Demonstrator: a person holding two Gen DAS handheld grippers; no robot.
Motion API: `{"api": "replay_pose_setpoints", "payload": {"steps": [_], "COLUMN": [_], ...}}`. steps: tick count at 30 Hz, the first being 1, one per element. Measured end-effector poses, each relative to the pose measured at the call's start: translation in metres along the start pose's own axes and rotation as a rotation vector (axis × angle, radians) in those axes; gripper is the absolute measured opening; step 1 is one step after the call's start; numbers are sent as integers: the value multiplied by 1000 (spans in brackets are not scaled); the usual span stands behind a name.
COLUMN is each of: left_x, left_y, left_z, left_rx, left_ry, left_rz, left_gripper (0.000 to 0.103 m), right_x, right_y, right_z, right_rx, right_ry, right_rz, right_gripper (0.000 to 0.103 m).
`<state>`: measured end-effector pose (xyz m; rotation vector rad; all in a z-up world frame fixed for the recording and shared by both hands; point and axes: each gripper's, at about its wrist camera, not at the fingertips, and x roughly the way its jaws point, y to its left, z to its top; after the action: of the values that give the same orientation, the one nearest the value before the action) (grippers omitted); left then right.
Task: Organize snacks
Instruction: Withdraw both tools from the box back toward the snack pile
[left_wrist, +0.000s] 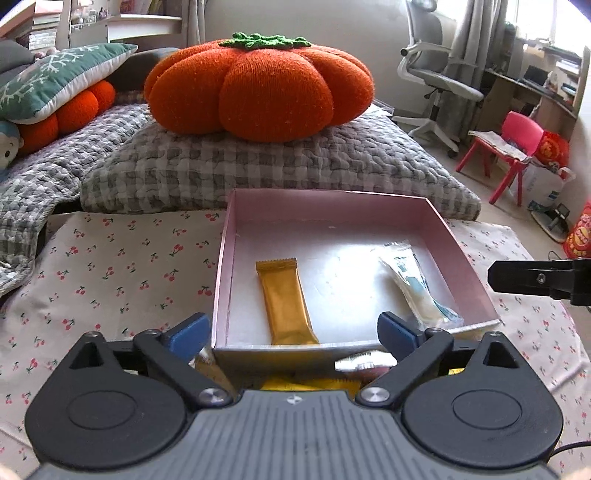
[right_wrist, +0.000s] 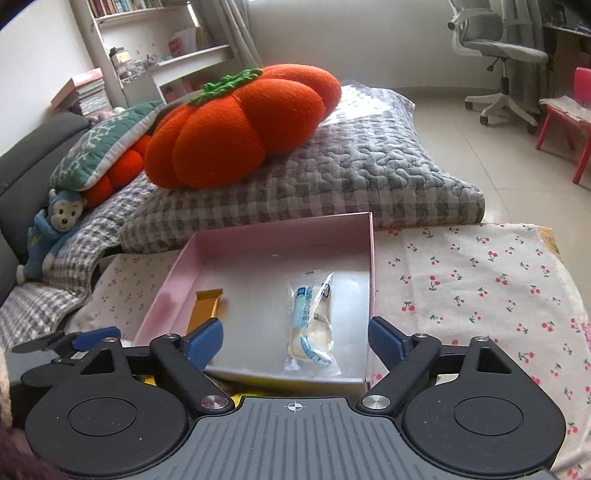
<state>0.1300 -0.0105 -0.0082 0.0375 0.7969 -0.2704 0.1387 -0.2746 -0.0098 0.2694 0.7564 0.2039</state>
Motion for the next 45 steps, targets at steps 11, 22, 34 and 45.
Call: {"api": "replay_pose_setpoints", "payload": {"steps": [11,22,34,45], "left_x": [-23,-46,-50,-44], "left_y": [2,12,30,36], "left_z": [-17,-48,-86,-105], "left_rx": [112,99,15,-43], "left_ry": [55,78,79,71], "left_rz": [44,20,39,7], "left_gripper": [102,103,102,101], "right_x": [-37,-56,-47,-27], "right_y": [5,0,2,5], "right_z": [-22,-59,-113,-133], "right_rx": [-45,-77,-219,-364], "right_ry": [-19,-13,27,89], "right_rz": [6,7,-90,-151], "right_gripper": [95,98,99,99]}}
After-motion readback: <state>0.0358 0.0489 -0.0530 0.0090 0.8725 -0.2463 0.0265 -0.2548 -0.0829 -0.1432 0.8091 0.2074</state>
